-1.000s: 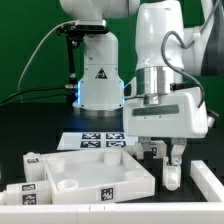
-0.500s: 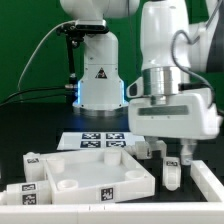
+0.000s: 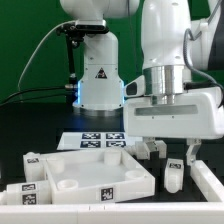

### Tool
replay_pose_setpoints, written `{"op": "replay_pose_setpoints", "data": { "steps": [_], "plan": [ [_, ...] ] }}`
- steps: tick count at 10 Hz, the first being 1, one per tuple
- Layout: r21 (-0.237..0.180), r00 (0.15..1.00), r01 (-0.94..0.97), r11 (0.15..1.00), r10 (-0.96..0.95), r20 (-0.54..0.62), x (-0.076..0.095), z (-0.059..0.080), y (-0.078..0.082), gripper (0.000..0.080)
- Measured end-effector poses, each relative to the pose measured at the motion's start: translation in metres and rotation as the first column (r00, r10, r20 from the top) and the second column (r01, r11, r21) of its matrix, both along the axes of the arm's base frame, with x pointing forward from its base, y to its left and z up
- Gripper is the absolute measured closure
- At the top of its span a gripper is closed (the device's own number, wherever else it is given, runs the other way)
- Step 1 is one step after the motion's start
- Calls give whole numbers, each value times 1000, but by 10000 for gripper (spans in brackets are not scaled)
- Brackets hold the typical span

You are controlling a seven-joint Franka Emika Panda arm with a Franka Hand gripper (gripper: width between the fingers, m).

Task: Assemble square table

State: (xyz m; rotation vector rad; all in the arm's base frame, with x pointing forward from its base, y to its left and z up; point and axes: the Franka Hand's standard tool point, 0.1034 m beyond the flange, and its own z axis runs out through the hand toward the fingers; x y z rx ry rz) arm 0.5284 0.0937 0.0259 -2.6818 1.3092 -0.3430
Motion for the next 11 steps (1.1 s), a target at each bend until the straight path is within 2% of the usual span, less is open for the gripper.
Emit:
{"op": "replay_pose_setpoints", "data": {
  "steps": [3,4,5,6,11],
  "plan": [
    [-4,1000,-5,1000,5,5,9,-8,4,150],
    [-13,1000,0,1000,0,6,8,-13,1,150],
    [-11,1000,-2,1000,2,1,7,-15,5,150],
    [-8,1000,-7,1000,7,0,8,-15,9,150],
    [-15,1000,9,1000,-9,2,8,-18,1,150]
  ]
}}
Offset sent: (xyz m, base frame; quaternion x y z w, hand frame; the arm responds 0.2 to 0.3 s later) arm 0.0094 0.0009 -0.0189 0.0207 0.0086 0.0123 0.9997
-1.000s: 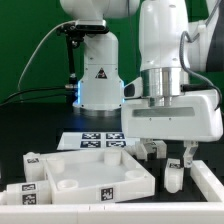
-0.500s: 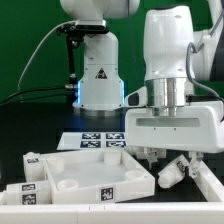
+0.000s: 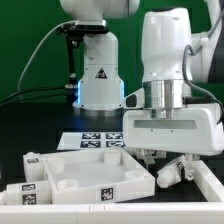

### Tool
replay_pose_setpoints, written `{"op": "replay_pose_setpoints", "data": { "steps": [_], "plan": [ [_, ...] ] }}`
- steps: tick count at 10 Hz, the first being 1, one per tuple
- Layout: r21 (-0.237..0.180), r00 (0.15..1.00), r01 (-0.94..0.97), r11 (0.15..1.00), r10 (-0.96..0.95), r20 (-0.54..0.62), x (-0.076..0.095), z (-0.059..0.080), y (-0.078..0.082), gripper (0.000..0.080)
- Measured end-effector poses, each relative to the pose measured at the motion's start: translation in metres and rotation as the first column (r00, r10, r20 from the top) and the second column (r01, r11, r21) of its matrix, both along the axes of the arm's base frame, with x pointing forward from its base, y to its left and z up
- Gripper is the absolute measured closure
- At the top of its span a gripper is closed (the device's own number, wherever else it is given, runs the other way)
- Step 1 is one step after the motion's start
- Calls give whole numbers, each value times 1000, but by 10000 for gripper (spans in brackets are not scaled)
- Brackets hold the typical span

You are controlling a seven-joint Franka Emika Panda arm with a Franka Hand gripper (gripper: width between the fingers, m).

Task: Assemble square table

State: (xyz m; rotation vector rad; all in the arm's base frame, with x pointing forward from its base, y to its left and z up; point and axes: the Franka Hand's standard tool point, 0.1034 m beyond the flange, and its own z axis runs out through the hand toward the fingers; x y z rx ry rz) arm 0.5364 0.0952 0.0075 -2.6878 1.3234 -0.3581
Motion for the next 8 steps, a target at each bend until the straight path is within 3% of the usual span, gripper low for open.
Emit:
{"op": "replay_pose_setpoints", "data": {
  "steps": [2,3,4,6,8],
  "plan": [
    [0,1000,-1,1000,1,0,0,0,0,415],
    [0,1000,-1,1000,1,0,0,0,0,415],
    [0,1000,-1,1000,1,0,0,0,0,519],
    [11,1000,1,1000,-1,-6,0,6,0,519],
    [55,999,15,998,-13,-36,-11,33,-3,519]
  ]
}}
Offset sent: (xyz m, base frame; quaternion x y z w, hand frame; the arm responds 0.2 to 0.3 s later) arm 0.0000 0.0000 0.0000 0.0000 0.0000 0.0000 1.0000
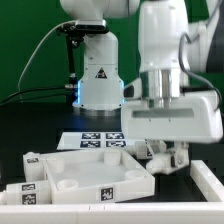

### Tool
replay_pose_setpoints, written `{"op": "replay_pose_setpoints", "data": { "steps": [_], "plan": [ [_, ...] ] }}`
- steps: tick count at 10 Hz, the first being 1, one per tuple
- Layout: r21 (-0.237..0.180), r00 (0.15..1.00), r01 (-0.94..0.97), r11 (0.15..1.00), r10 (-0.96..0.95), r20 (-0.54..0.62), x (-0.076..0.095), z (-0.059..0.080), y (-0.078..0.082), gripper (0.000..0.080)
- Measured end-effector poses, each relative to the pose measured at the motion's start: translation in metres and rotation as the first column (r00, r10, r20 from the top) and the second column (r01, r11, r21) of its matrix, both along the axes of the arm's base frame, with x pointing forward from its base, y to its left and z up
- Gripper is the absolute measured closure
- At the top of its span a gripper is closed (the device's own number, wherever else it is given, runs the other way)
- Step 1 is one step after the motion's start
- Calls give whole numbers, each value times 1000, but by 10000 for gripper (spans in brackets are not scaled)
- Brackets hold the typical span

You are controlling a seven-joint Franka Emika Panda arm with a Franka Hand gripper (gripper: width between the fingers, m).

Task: Assemble square table

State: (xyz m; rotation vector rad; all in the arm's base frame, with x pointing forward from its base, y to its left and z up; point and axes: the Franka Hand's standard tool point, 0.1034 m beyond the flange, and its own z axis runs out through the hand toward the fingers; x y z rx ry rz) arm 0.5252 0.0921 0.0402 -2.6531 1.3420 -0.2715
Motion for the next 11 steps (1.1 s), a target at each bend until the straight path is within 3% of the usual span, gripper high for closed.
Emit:
{"op": "replay_pose_setpoints", "data": {
  "steps": [1,2,4,6,8,9,11],
  "plan": [
    [35,999,44,998,-43,-28,1,6,4,519],
    [16,999,38,999,-38,-1,4,4,12,519],
    [11,1000,31,999,-31,-6,3,2,9,518],
    [41,996,83,996,-81,-46,-9,8,5,518],
    [60,987,141,988,-136,-80,-35,32,-35,518],
    [53,987,143,988,-138,-87,-35,37,-45,518],
    [45,988,134,990,-130,-85,-34,34,-44,517]
  ]
}}
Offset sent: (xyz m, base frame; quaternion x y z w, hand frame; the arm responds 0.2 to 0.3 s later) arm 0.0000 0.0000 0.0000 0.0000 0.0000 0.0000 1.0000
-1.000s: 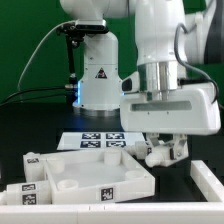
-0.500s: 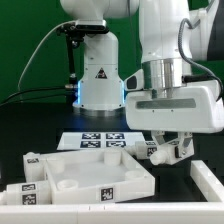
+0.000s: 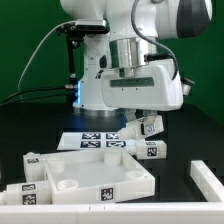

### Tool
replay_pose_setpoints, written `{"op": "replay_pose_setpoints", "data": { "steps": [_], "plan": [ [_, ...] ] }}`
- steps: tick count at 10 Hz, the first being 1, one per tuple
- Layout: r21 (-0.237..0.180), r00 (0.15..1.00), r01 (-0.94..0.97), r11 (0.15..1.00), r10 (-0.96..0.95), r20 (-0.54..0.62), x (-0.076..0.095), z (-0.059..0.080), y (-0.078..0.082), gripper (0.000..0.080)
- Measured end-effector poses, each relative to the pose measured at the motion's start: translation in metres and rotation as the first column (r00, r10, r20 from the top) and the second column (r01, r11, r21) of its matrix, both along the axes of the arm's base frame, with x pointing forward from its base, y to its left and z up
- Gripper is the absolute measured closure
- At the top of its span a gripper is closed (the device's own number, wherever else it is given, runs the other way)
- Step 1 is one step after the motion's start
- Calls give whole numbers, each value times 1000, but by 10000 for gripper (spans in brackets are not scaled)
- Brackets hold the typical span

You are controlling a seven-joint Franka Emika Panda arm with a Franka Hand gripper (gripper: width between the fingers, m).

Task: Assemble square table

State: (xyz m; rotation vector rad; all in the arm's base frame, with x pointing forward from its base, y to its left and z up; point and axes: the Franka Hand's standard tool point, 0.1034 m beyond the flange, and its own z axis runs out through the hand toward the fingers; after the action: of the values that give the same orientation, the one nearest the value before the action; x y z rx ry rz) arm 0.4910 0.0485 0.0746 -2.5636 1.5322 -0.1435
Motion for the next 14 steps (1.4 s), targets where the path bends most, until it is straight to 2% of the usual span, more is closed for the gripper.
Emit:
{"op": "replay_pose_setpoints", "data": {
  "steps": [2,4,5,6,8,11,13,14],
  "plan": [
    [2,1000,5,1000,-5,-4,-4,-2,-6,517],
    [4,996,73,997,-73,-46,-26,-6,-45,517],
    [-18,992,102,995,-103,-71,-39,-12,-69,517],
    [-36,987,135,990,-138,-81,-45,-18,-84,517],
    [-33,990,117,993,-119,-77,-41,-17,-75,517],
    [-36,991,100,994,-102,-81,-45,-19,-80,517],
    [-59,985,130,990,-136,-104,-66,-23,-126,517],
    [-87,984,156,984,-162,-70,-73,-25,-149,517]
  ]
}}
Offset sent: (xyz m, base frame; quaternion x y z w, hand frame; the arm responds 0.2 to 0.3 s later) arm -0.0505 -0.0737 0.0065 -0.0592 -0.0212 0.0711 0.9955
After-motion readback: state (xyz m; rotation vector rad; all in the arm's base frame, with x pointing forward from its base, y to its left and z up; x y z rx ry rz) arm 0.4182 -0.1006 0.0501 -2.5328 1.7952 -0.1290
